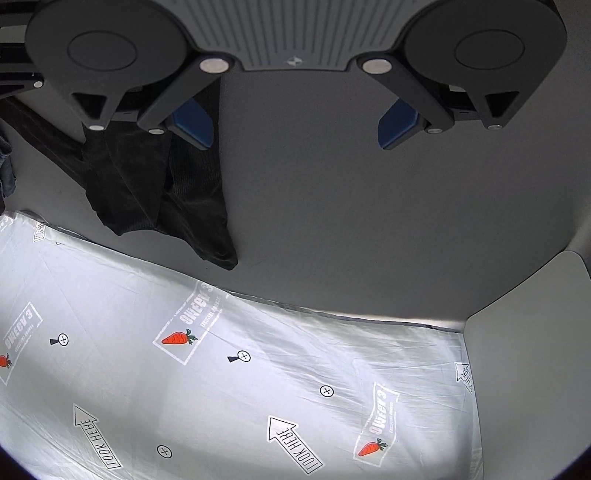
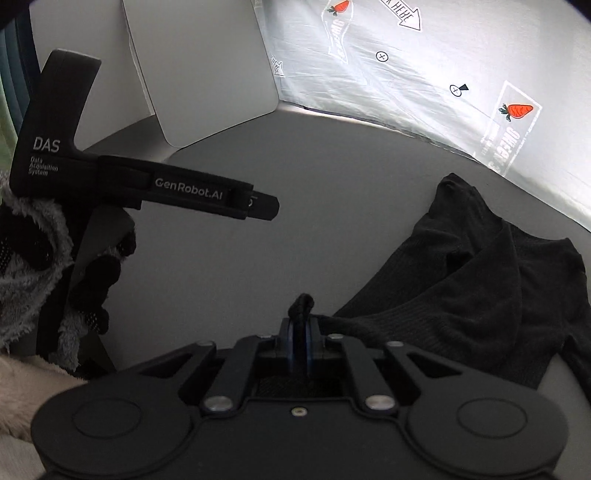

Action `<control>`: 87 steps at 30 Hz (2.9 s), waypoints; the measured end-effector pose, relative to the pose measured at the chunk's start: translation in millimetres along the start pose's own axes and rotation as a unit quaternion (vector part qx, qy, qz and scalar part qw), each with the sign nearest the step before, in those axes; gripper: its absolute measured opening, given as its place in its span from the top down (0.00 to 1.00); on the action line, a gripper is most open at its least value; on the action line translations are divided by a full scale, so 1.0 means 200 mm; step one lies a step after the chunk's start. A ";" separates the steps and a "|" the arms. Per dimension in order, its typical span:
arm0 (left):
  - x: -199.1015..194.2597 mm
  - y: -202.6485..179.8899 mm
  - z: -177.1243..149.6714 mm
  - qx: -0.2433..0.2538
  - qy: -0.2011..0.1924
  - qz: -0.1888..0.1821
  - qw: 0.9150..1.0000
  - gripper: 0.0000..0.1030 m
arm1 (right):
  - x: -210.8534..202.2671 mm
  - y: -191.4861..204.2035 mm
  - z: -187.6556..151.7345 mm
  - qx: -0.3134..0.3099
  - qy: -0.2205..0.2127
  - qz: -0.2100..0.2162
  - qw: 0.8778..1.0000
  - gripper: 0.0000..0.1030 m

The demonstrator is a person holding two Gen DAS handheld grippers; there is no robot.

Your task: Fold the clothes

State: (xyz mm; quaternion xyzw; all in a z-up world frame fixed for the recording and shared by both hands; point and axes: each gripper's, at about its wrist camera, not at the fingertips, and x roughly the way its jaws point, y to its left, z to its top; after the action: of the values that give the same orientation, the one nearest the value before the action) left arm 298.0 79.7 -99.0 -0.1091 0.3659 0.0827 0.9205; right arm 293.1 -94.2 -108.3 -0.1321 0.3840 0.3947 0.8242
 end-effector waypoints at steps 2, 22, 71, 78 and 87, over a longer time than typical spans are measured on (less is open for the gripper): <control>-0.03 0.01 -0.04 0.002 0.007 -0.004 1.000 0.07 | 0.01 0.05 -0.04 -0.022 0.011 -0.015 1.000 0.94; -0.07 -0.10 -0.29 0.064 0.069 -0.031 0.995 0.07 | -0.06 0.16 -0.40 -0.033 0.051 -0.092 0.994 0.43; 0.22 -0.89 -0.19 0.169 0.059 -0.124 0.976 0.00 | -0.57 -1.04 -0.83 0.430 -0.070 -0.242 0.867 0.20; 0.39 -1.10 -0.18 0.171 0.082 -0.110 0.976 0.00 | -0.75 -1.46 -1.09 0.511 -0.085 -0.340 0.785 0.18; 0.68 -1.21 -0.05 0.159 0.110 -0.060 0.979 0.00 | -0.78 -1.87 -1.29 0.539 -0.066 -0.450 0.709 0.18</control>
State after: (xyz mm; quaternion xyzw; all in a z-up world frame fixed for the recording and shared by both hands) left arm 444.8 -146.0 -165.3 0.0091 0.4663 -0.0442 0.8835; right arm 376.1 -559.2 -198.0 0.2035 0.3712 -0.2895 0.8585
